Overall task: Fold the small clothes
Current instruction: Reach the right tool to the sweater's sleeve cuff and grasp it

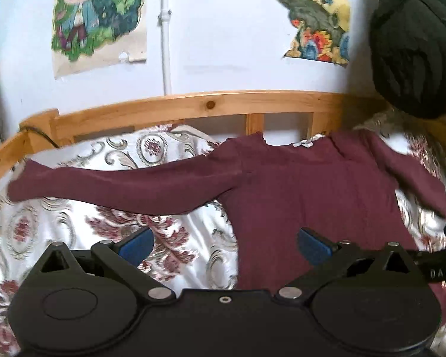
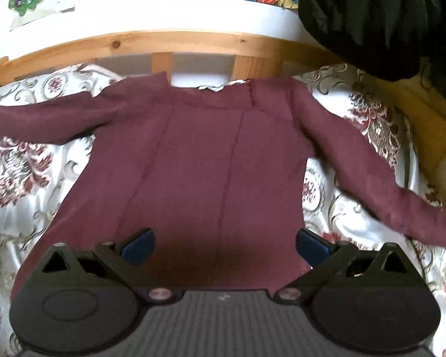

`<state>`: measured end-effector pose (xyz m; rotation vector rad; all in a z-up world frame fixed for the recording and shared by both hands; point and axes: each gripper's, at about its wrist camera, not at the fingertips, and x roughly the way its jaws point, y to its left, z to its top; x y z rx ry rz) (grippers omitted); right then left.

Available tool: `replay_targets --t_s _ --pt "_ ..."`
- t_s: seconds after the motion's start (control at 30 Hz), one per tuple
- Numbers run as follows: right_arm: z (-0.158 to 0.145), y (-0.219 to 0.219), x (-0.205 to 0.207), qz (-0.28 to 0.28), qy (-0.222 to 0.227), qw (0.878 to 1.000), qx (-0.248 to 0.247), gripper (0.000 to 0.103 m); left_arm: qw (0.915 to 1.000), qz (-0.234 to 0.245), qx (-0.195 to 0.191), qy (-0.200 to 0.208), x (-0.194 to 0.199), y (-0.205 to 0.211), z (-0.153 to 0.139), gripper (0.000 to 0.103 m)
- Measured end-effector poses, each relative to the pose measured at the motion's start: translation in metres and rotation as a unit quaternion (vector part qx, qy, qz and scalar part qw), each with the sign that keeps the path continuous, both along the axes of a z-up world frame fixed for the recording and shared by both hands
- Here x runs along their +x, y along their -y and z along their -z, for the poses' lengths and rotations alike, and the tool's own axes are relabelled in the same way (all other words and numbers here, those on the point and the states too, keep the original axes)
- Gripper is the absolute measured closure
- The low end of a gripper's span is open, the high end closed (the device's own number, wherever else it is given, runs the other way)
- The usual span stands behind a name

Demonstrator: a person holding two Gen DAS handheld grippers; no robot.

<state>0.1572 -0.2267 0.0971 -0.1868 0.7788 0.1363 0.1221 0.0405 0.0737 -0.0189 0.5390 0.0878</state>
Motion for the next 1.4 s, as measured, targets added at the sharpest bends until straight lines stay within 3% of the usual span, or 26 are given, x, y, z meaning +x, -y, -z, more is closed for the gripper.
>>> replay_targets --t_s 0.17,0.3,0.43,0.6,0.73,0.87,0.93,1.1,1.27,1.33,1.37,1.4 --pt "0.012 0.027 0.014 0.018 0.011 1.0 0.02 0.0 0.9976 0.004 -0.065 -0.024 0.032 0.006 0.032 0.001" --pt "0.023 0.077 0.002 0.054 0.07 0.994 0.069 0.0 0.9922 0.041 -0.116 0.016 0.021 0.01 0.067 0.001" --pt "0.04 0.145 0.0 0.139 0.08 0.982 0.101 0.0 0.9898 0.085 -0.114 -0.01 0.015 0.018 0.098 0.001" --pt "0.049 0.22 0.004 0.251 0.08 0.952 0.154 0.0 0.9862 0.097 -0.128 -0.041 0.027 0.018 0.114 0.001" --pt "0.054 0.271 0.006 0.312 0.083 0.916 0.236 0.0 0.9847 0.099 -0.133 -0.054 0.029 0.016 0.122 0.001" --pt "0.055 0.299 0.013 0.357 0.093 0.884 0.286 0.0 0.9833 0.097 -0.138 -0.069 0.034 0.01 0.132 0.001" --pt "0.055 0.307 0.019 0.375 0.095 0.875 0.29 0.0 0.9827 0.094 -0.142 -0.074 0.036 0.006 0.136 0.001" --pt "0.058 0.312 0.04 0.41 0.105 0.865 0.269 0.0 0.9817 0.085 -0.149 -0.082 0.041 -0.002 0.141 0.001" --pt "0.075 0.327 0.047 0.457 0.147 0.83 0.284 0.001 0.9788 0.075 -0.166 -0.093 0.043 -0.009 0.145 0.001" --pt "0.076 0.33 0.046 0.471 0.166 0.819 0.281 0.007 0.9793 0.073 -0.165 -0.092 0.045 -0.011 0.145 0.001" --pt "0.077 0.331 0.045 0.481 0.173 0.814 0.277 0.017 0.9799 0.073 -0.162 -0.091 0.045 -0.012 0.145 0.001" --pt "0.077 0.331 0.045 0.49 0.178 0.809 0.272 0.035 0.9806 0.072 -0.158 -0.09 0.046 -0.012 0.146 0.001"
